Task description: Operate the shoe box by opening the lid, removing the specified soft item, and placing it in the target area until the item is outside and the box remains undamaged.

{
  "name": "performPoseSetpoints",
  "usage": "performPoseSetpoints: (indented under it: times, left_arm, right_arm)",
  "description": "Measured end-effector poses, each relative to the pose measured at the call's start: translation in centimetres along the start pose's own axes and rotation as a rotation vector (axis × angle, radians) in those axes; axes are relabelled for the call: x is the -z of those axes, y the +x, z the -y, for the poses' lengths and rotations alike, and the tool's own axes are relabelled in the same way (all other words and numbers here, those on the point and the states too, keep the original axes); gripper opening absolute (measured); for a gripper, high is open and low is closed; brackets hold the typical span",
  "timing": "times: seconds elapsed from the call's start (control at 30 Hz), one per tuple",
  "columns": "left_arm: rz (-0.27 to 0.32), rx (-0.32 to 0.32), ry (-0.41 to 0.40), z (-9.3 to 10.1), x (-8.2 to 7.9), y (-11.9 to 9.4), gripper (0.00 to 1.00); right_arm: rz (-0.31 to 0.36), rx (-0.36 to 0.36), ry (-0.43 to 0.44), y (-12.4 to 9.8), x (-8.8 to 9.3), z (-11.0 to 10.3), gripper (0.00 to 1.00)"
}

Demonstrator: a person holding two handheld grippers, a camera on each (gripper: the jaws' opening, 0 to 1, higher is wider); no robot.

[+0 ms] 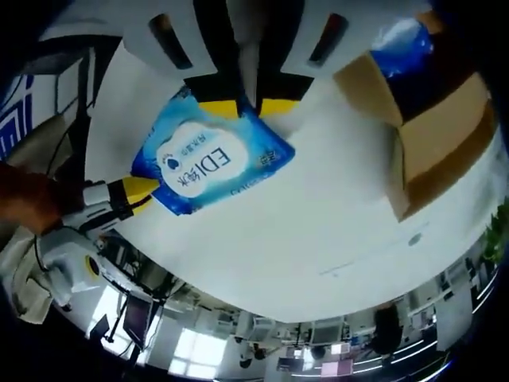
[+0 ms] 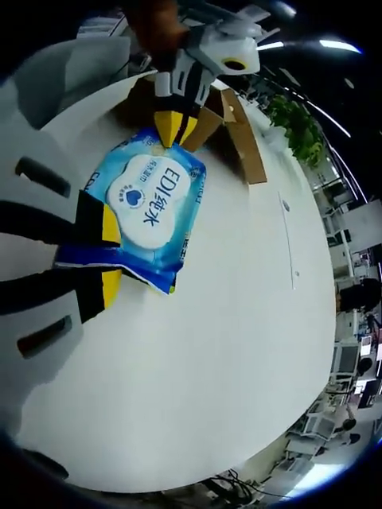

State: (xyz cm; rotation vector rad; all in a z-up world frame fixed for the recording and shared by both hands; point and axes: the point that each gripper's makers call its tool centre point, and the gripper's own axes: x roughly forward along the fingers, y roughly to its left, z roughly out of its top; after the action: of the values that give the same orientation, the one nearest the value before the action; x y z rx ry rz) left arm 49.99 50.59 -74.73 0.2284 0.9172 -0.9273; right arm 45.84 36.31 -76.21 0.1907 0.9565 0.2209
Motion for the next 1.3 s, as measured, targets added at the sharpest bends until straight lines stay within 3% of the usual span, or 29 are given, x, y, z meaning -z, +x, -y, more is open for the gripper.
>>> performPoseSetpoints:
  times: [0.23, 0.63, 0.97, 1.3]
  left_arm:
    - [0.034, -0.002, 0.003, -0.4, -0.7, -1.2, 0.12]
    - [0.079, 0.001, -0.002, -0.6, -1.2, -3.9, 0.13]
    - [0.122, -0.020, -0.007, -1.9, -1.6, -6.7, 0.13]
    - [0.141, -0.056, -0.027, -4.6, -0.7, -9.3, 0.13]
  right_arm:
    - [0.020, 0.017, -0.002, -1.1, -0.8, -0.2, 0.09]
    - [0.039, 0.042, -0.022, -2.8, -1.6, -1.4, 0.09]
    - [0.061, 0.039, -0.046, -3.4, -2.8, -4.0, 0.09]
    - [0.069, 0.017, -0.079, -2.8, -3.9, -7.2, 0.09]
